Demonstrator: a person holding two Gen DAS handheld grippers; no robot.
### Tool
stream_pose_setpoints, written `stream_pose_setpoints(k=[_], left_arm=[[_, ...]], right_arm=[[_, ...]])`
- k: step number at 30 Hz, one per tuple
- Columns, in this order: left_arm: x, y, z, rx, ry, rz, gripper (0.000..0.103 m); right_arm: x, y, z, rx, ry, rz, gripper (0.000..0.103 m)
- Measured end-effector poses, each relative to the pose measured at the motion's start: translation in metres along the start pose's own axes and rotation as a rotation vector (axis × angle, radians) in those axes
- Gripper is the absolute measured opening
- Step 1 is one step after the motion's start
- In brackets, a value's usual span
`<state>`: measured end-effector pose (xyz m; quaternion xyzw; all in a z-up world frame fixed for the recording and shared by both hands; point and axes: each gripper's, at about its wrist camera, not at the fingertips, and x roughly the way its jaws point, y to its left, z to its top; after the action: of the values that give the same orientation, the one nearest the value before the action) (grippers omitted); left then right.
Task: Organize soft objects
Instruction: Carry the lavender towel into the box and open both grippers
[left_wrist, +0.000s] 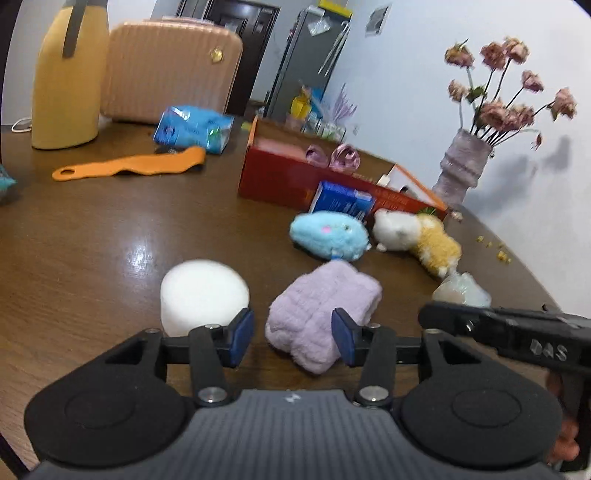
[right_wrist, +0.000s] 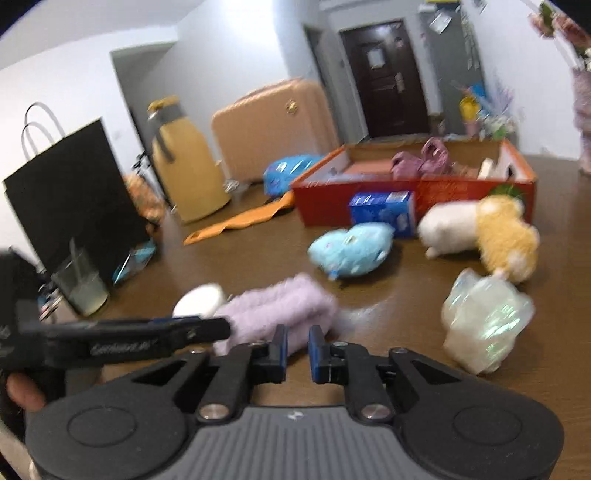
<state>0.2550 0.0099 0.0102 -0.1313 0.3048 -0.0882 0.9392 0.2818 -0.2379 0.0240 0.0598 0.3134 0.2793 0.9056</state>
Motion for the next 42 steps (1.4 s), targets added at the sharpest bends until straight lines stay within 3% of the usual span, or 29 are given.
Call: stream_pose_setpoints(k=[1,3,5,9,12,15,20,24,26,30,32,34,36,38,42], left_arm=[[-0.003,-0.001,0.001,-0.001,-0.009,-0.009,0.050],[-0.008,-0.002,0.001,-0.004,-0.020,-0.007,0.052],[-0.010,0.001,-0.001,-0.023,-0.013,0.005,0.052],[-0.008,0.008,-0.006,-0.086,0.021,-0.009,0.050],[0.000,0.014,-0.006,-0.139,0.042,-0.051,0.042],[0.006,0.017,-0.007,-0.161,0.068,-0.073,0.034],[-0.002,0.012,-0.009,-0.176,0.120,-0.219,0.030],[-0.003,0.002,-0.013,-0.124,0.131,-0.227,0.032],[-0.003,-0.001,-0.015,-0.116,0.132,-0.231,0.038],[-0.001,-0.003,-0.015,-0.109,0.133,-0.226,0.042],[0.000,-0.004,-0.015,-0.102,0.139,-0.225,0.042],[0.003,-0.005,-0.017,-0.098,0.155,-0.230,0.041],[0.007,-0.005,-0.019,-0.099,0.171,-0.231,0.033],[0.008,-0.005,-0.021,-0.089,0.172,-0.223,0.030],[0.010,-0.009,-0.011,-0.063,0.160,-0.235,0.026]], right_arm=[[0.000,-0.001,0.003,0.001,-0.012,-0.008,0.019],[0.004,-0.004,0.014,0.001,-0.038,-0.001,0.037],[0.020,-0.008,0.023,0.012,-0.040,-0.006,0.043],[0.066,-0.014,0.030,0.022,0.021,-0.012,0.040],[0.081,-0.019,0.021,0.102,0.058,0.042,0.025],[0.065,-0.019,0.003,0.168,0.051,0.092,0.020],[0.005,-0.019,-0.030,0.250,-0.006,0.048,0.019],[-0.025,-0.017,-0.052,0.271,0.002,0.008,0.022],[-0.031,-0.015,-0.059,0.276,-0.010,-0.017,0.022],[-0.036,-0.017,-0.060,0.289,-0.049,-0.020,0.026],[-0.030,-0.019,-0.058,0.294,-0.043,-0.029,0.033],[-0.024,-0.021,-0.058,0.304,-0.034,-0.030,0.033],[-0.019,-0.018,-0.060,0.294,-0.026,-0.043,0.033],[-0.015,-0.015,-0.063,0.274,-0.021,-0.053,0.023],[-0.016,-0.013,-0.058,0.247,-0.039,-0.043,0.017]])
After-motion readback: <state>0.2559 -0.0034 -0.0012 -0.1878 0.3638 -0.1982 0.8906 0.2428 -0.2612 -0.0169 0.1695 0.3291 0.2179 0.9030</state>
